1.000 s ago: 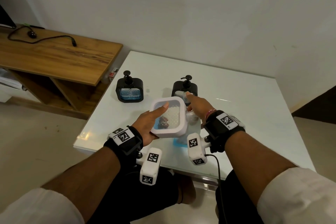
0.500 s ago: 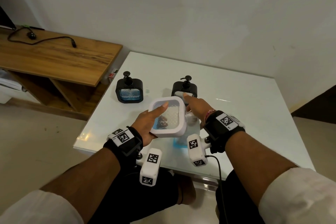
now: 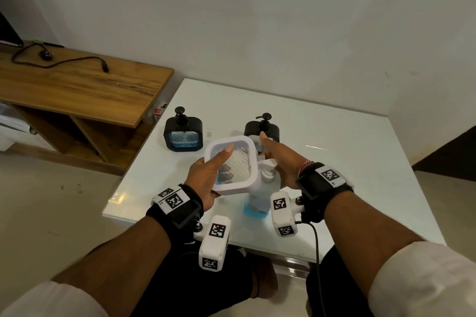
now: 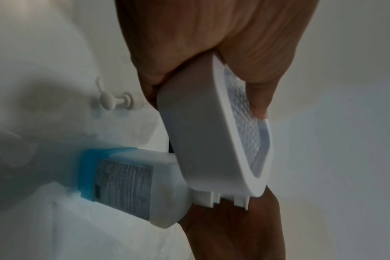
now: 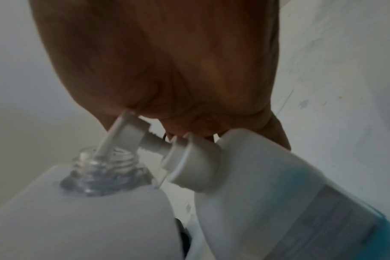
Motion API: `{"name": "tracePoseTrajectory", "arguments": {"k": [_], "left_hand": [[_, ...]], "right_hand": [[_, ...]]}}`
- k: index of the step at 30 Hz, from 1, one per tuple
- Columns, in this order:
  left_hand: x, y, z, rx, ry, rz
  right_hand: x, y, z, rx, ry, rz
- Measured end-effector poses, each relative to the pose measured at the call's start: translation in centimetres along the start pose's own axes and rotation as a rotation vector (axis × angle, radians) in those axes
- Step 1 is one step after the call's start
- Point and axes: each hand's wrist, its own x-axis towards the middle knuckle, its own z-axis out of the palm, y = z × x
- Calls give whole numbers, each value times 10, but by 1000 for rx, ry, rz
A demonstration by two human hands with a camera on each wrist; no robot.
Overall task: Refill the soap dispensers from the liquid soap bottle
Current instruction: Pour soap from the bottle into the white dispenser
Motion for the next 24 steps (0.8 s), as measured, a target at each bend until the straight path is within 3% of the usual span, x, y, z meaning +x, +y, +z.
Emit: {"name": "tracePoseTrajectory", "arguments": {"k": [8,14,24], "left_hand": [[1,-3,1,24,15,5],[2,-4,1,22,19,-2],[5,0,1,42,41,-8]], "right_hand": [[16,20,0,14,177,-125],[22,25,2,-156,271,-186],[25,38,-8,-342,196,-329]]}}
